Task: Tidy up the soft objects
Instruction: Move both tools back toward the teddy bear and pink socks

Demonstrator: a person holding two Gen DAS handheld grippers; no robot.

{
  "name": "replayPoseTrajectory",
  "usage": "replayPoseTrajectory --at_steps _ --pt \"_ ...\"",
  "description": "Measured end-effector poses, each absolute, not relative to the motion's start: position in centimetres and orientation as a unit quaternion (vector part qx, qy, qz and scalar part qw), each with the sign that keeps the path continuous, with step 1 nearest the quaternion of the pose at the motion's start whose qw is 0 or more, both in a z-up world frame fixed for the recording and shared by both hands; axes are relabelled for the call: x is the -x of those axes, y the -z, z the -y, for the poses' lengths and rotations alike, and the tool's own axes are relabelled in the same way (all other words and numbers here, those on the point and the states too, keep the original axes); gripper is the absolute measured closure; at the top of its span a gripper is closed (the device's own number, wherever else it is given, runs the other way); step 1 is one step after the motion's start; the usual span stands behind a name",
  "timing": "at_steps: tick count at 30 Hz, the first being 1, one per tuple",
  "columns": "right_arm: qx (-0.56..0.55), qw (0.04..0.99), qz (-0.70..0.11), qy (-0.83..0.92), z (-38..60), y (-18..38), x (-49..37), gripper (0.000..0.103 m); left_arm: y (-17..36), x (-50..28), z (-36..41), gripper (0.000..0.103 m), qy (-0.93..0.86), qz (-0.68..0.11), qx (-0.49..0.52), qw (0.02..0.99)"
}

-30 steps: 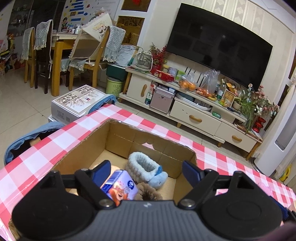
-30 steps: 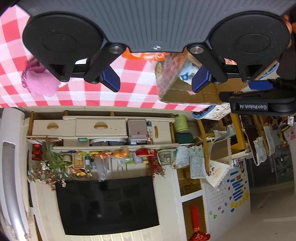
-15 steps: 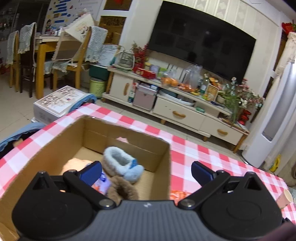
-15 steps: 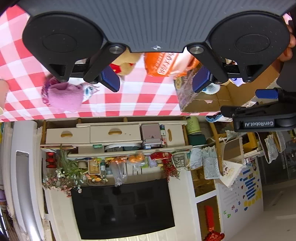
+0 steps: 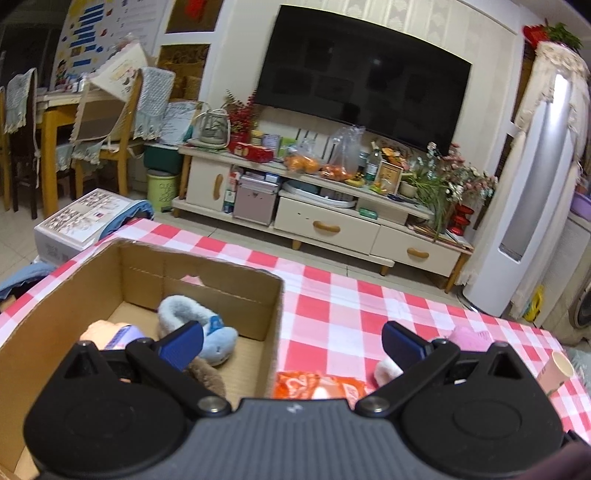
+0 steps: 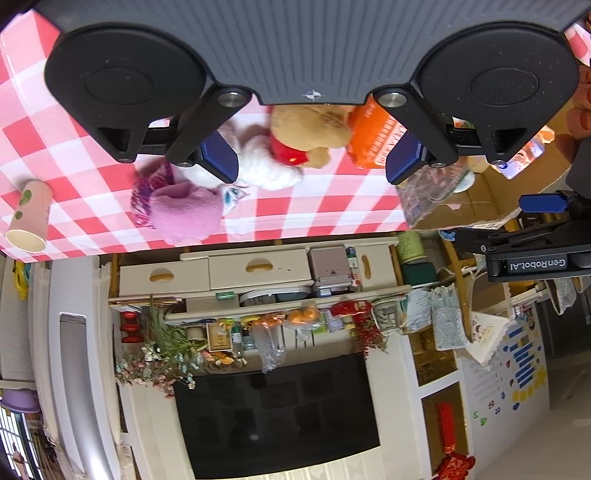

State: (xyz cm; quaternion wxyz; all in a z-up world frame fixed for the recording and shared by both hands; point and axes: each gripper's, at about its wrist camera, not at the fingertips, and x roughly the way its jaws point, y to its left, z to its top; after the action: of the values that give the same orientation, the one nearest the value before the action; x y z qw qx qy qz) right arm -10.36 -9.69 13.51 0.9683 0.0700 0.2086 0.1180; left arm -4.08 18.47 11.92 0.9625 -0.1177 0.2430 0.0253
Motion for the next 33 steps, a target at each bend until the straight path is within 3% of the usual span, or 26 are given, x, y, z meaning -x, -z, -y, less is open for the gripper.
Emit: replayPoseTrajectory --at_steps 33 --pt "-0.179 0.958 -0.216 -0.056 15.4 -9.9 5.1 0.000 -7.8 3.0 -6.0 0.001 0.108 -0.291 -0.034 0.950"
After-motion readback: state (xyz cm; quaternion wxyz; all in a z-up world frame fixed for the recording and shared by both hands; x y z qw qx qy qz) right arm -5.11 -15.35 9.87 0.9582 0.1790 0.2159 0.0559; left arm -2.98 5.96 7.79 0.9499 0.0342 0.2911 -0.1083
